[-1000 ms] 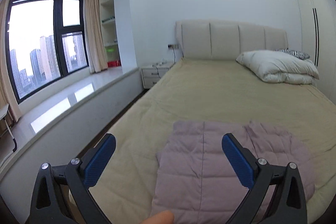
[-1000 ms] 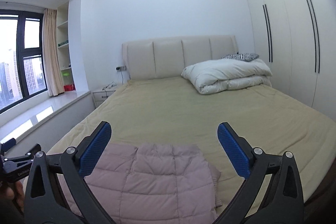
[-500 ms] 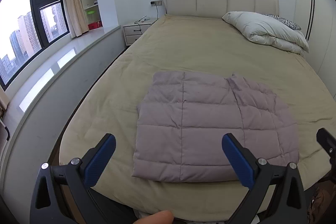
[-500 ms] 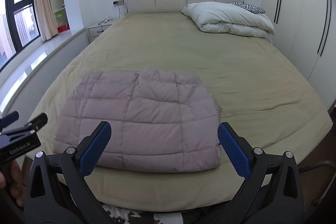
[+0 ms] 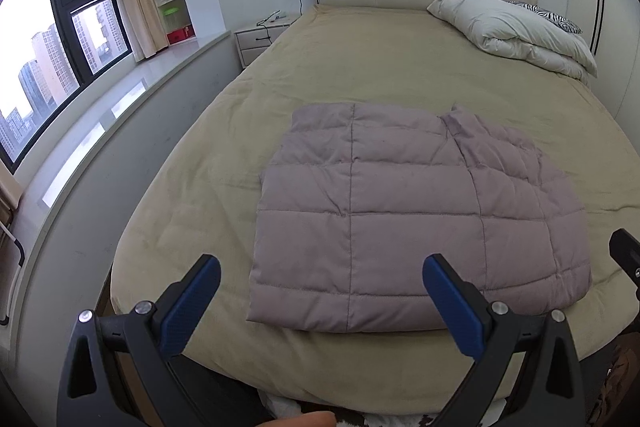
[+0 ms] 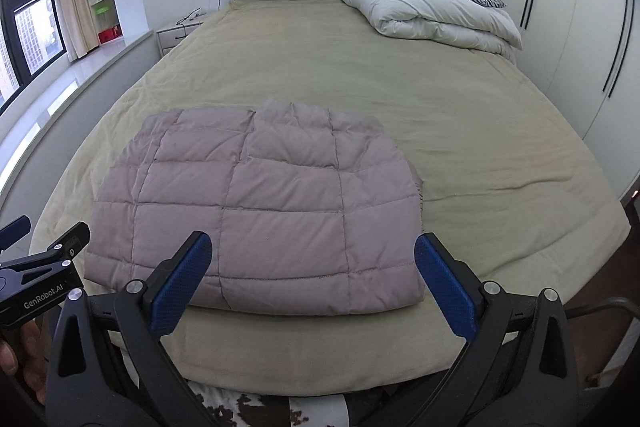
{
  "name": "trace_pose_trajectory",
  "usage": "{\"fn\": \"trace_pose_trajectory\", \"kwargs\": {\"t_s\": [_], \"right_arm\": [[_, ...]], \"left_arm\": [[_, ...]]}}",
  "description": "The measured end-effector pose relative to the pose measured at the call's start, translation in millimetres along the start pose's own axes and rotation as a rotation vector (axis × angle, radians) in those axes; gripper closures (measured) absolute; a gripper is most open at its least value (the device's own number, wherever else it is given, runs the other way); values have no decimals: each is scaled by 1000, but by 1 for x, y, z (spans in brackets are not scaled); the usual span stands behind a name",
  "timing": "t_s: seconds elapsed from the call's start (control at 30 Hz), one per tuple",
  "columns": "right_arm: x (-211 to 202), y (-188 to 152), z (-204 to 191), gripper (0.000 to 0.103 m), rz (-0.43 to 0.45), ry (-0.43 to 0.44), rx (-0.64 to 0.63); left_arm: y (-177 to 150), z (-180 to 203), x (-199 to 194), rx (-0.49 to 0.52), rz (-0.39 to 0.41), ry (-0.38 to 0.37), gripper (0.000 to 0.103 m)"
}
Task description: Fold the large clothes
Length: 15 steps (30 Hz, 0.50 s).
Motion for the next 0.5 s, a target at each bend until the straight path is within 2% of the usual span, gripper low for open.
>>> {"fn": "trace_pose_trajectory", "kwargs": {"t_s": [0.5], "right_arm": [[11,0,-4,0,-24,6,-9]], "left_arm": [[-1,3,7,10,-16,1,0]]}}
Point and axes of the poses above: each gripper's, at about its wrist camera, not at the fingertips, and x roughly the way its jaws point, z to its right, y to its top, the point moved 6 cm from there along x, roughly the way its jaws point, and after that the axes turned 5 degrees about x, right-handed, at the moved point
